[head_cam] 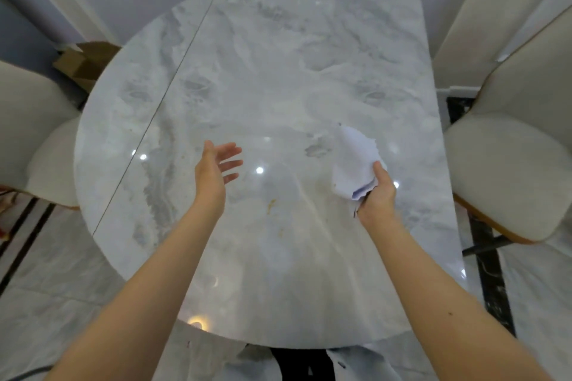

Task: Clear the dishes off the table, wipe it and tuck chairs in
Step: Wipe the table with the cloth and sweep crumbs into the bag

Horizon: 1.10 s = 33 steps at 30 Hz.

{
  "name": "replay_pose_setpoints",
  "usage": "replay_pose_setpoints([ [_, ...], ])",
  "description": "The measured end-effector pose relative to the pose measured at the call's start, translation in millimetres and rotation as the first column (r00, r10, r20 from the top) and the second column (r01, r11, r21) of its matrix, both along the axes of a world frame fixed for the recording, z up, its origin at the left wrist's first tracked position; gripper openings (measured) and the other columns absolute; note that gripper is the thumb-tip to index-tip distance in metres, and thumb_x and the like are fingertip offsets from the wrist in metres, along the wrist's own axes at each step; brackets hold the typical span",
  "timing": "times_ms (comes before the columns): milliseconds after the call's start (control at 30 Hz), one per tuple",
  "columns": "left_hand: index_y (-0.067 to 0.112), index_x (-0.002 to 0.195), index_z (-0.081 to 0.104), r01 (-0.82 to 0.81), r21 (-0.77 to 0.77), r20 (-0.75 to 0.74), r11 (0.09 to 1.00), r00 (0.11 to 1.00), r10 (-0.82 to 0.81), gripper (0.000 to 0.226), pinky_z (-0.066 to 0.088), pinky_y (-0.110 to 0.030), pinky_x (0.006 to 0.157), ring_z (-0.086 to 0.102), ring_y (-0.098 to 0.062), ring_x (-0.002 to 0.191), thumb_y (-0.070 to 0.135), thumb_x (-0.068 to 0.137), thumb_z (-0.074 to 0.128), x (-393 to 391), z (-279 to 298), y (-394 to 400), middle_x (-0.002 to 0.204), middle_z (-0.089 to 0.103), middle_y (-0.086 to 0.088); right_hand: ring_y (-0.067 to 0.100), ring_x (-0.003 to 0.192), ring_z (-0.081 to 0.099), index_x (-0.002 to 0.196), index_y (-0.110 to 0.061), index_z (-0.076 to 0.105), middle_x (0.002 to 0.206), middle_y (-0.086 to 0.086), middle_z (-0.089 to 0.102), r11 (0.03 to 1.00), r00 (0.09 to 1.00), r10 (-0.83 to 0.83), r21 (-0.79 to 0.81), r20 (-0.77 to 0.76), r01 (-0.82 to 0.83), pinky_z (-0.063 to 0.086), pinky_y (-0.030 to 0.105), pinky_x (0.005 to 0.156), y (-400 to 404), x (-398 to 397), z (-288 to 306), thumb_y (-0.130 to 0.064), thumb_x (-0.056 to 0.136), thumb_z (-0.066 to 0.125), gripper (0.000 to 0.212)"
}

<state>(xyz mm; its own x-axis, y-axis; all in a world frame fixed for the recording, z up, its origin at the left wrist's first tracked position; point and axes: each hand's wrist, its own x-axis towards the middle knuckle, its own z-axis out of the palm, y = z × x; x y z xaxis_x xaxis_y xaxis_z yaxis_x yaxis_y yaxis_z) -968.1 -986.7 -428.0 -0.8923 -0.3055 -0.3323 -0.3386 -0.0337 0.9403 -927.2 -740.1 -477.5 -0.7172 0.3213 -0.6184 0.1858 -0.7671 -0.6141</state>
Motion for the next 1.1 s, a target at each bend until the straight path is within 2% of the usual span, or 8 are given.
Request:
replay_pose_setpoints([
  [133, 0.012, 0.105, 0.063, 0.009, -0.006, -0.006, 1.000, 1.000, -0.009, 0.055, 0.048, -0.031, 0.075, 0.064, -0.016, 0.082, 0.043, 0.101, 0.018, 0, 4, 5, 0.100, 0.068, -0.001, 0.013, 0.050, 0.065, 0.112, -0.007, 0.056, 0.057, -0.003, 0.069, 0.994, 0.998, -0.058, 0.096, 0.019, 0.056, 0.053, 0.020, 0.051, 24, 5, 9, -0.028, 0.097, 0.045, 0.028],
  [333, 0.013, 0.100, 0.064, 0.038, 0.014, 0.005, 0.999, 0.999, -0.038, 0.054, 0.048, -0.031, 0.075, 0.064, -0.015, 0.081, 0.042, 0.102, 0.017, -3, -2, -2, 0.099, 0.068, -0.001, 0.018, 0.061, 0.054, 0.105, -0.012, 0.058, 0.051, 0.009, 0.056, 0.926, 0.988, -0.087, 0.377, 0.124, 0.034, 0.042, 0.044, 0.104, 33, 8, 5, -0.033, 0.097, 0.042, 0.027],
  [500, 0.019, 0.091, 0.064, 0.078, 0.018, 0.008, 0.997, 0.997, -0.078, 0.053, 0.049, -0.031, 0.075, 0.064, -0.014, 0.080, 0.041, 0.102, 0.018, -14, -17, -36, 0.095, 0.069, 0.002, 0.014, 0.051, 0.051, 0.138, -0.002, 0.035, 0.037, 0.013, 0.051, 0.742, 0.935, 0.153, 0.588, 0.319, -0.322, 0.044, 0.021, 0.074, 3, 4, -11, -0.027, 0.099, 0.037, 0.046],
  [567, 0.017, 0.091, 0.064, 0.108, 0.023, 0.012, 0.994, 0.994, -0.108, 0.052, 0.048, -0.030, 0.074, 0.064, -0.014, 0.080, 0.040, 0.102, 0.018, -20, -25, -55, 0.094, 0.068, 0.001, 0.012, 0.045, 0.055, 0.137, -0.020, 0.041, 0.057, 0.021, 0.066, 0.698, 0.894, 0.238, 0.573, 0.379, -0.429, 0.047, 0.015, 0.064, -18, 3, -32, -0.033, 0.095, 0.043, 0.044],
  [633, 0.017, 0.092, 0.064, 0.133, 0.025, 0.027, 0.991, 0.991, -0.133, 0.052, 0.047, -0.029, 0.073, 0.063, -0.015, 0.079, 0.039, 0.102, 0.018, -28, -34, -80, 0.093, 0.068, 0.001, 0.005, 0.062, 0.059, 0.110, -0.069, 0.046, 0.114, 0.021, 0.062, 0.670, 0.888, 0.253, 0.592, 0.385, -0.448, 0.050, 0.030, 0.086, -30, 2, -80, -0.052, 0.075, 0.047, 0.039],
  [700, 0.017, 0.090, 0.064, 0.157, 0.025, 0.038, 0.987, 0.987, -0.158, 0.053, 0.047, -0.028, 0.071, 0.063, -0.015, 0.078, 0.039, 0.102, 0.018, -36, -39, -105, 0.091, 0.069, 0.002, 0.012, 0.095, 0.047, 0.087, -0.084, 0.039, 0.125, -0.001, 0.047, 0.651, 0.883, 0.241, 0.608, 0.402, -0.454, 0.035, 0.046, 0.105, -37, 1, -125, -0.061, 0.059, 0.044, 0.036],
  [933, 0.017, 0.085, 0.064, 0.183, 0.062, 0.061, 0.981, 0.981, -0.187, 0.052, 0.045, -0.028, 0.068, 0.063, -0.016, 0.075, 0.037, 0.102, 0.020, -56, -57, -173, 0.088, 0.069, 0.001, 0.038, 0.133, 0.037, 0.099, -0.074, 0.048, 0.128, -0.008, 0.044, 0.664, 0.905, 0.164, 0.634, 0.393, -0.396, 0.026, 0.050, 0.114, -128, 4, -124, -0.060, 0.061, 0.045, 0.040],
  [1100, 0.016, 0.088, 0.063, 0.232, 0.103, 0.095, 0.967, 0.966, -0.241, 0.051, 0.044, -0.027, 0.068, 0.061, -0.016, 0.076, 0.038, 0.102, 0.019, -62, -68, -190, 0.090, 0.067, -0.001, 0.022, 0.130, 0.040, 0.133, -0.028, 0.041, 0.125, -0.010, 0.040, 0.700, 0.922, 0.194, 0.611, 0.335, -0.370, 0.023, 0.046, 0.116, -216, 6, -67, -0.051, 0.065, 0.048, 0.072],
])
